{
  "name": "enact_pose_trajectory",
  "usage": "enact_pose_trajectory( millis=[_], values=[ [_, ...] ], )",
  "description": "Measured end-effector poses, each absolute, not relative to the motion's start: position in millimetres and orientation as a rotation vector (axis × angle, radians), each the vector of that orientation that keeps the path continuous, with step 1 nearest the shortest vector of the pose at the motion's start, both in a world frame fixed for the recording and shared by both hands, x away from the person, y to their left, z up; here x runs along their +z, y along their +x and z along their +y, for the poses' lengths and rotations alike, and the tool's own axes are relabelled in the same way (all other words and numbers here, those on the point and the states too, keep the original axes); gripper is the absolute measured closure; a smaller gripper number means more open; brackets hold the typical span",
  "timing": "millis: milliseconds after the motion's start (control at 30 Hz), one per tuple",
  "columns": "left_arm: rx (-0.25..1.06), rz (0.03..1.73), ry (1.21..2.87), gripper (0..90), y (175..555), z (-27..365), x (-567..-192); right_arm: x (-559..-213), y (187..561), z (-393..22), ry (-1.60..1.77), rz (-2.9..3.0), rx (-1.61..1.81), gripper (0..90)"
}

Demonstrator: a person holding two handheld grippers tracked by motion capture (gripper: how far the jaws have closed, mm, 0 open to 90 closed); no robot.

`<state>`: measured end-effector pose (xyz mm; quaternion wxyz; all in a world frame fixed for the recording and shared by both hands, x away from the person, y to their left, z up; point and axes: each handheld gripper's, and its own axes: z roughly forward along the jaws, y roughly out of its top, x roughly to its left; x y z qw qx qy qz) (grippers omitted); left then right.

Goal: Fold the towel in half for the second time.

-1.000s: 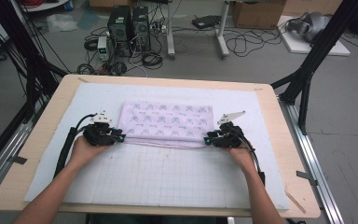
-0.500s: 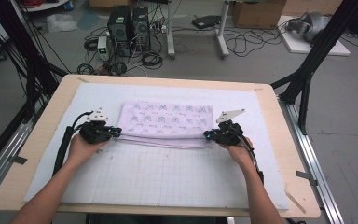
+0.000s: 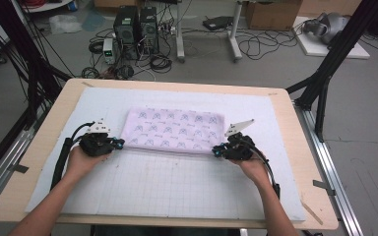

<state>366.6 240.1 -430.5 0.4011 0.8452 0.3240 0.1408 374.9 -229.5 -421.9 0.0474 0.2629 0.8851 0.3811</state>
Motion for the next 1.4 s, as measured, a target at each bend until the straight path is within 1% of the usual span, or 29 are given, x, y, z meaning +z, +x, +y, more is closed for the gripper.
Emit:
enact_pose_trajectory(
  millis=[33,100,167,267,333,400,433,500,567,800,900,1200,1400],
  values=[
    [0.349,0.816,2.130,77.0,366.1,240.5,-430.0,-420.2,374.7,-228.1,0.800,2.680,1.180,69.8],
    [0.363,0.823,2.109,72.8,364.4,242.1,-427.5,-415.0,374.5,-226.5,0.781,2.630,1.235,64.6],
    [0.367,0.836,2.080,67.7,363.0,244.4,-424.7,-411.2,375.1,-226.5,0.794,2.584,1.275,61.8],
    [0.372,0.849,2.054,59.6,361.0,246.4,-421.6,-411.6,377.6,-228.6,0.832,2.548,1.301,54.5],
    [0.369,0.851,2.032,56.7,358.8,246.6,-420.6,-413.8,379.2,-229.6,0.870,2.537,1.296,47.1],
    [0.370,0.852,2.020,52.1,356.9,246.4,-420.1,-415.7,380.1,-230.4,0.890,2.535,1.294,42.4],
    [0.371,0.854,2.016,50.3,356.1,246.1,-419.9,-415.8,379.6,-230.8,0.913,2.526,1.293,38.0],
    [0.365,0.860,2.008,45.9,354.6,245.7,-419.8,-415.1,378.8,-231.1,0.926,2.523,1.298,35.1],
    [0.367,0.860,2.006,43.2,352.8,245.7,-419.2,-413.3,377.1,-231.0,0.933,2.506,1.281,29.9],
    [0.381,0.857,1.993,38.4,344.3,247.0,-415.8,-408.1,370.8,-231.6,0.929,2.494,1.276,21.9],
    [0.387,0.855,1.993,37.2,340.8,249.3,-415.2,-406.5,368.1,-231.6,0.926,2.505,1.270,20.2],
    [0.404,0.859,1.987,35.4,329.0,257.2,-413.6,-399.7,358.3,-235.2,0.923,2.505,1.249,17.7],
    [0.426,0.864,1.990,34.2,317.9,261.9,-411.7,-407.8,346.1,-247.9,0.950,2.467,1.277,17.2]
  ],
)
